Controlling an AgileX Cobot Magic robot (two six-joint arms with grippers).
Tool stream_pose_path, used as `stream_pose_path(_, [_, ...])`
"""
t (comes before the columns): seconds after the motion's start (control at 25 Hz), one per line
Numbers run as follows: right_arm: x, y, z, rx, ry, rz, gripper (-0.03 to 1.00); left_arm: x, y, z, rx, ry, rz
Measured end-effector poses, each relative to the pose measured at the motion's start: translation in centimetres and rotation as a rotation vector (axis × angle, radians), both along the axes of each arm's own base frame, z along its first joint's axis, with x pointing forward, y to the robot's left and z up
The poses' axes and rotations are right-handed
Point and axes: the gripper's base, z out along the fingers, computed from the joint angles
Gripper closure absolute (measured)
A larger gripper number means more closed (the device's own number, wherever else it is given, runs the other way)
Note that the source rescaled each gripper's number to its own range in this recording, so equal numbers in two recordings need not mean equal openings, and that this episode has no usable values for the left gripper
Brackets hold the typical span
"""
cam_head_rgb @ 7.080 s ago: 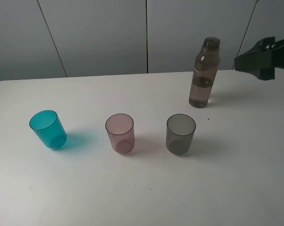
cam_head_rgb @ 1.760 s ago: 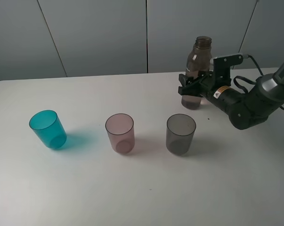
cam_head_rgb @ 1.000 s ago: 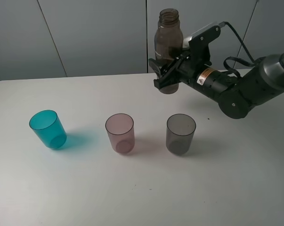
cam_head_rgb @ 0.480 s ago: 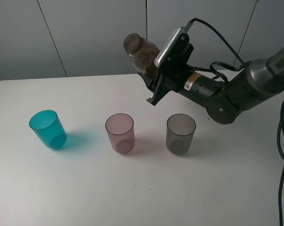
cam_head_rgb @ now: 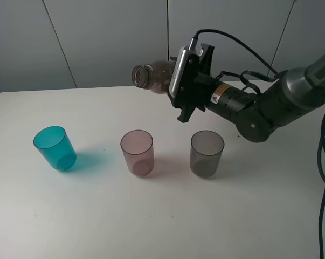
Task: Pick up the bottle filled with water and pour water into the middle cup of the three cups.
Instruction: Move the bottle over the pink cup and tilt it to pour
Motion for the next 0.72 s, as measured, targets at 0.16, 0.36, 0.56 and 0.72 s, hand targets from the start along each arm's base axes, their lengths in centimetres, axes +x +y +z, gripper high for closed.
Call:
stream_pose_path(0.16, [0.0,0.0,0.0,-0.063,-0.05,0.008,0.96,0.0,0.0,0.0,0.0,0.0,0.0])
stream_pose_path(0.36, [-0.15,0.18,-0.02,-0.152,-0.121,0.046,0.96,0.0,0.0,0.0,0.0,0.0,0.0])
stream_pose_path(0.56, [-0.29,0.34,-0.04,-0.203,-0.163,0.076,0.96,0.0,0.0,0.0,0.0,0.0,0.0])
stream_pose_path(0.72, [-0.35,0.41,-0.05,-0.255,-0.208,0.094,0.96,0.0,0.0,0.0,0.0,0.0,0.0])
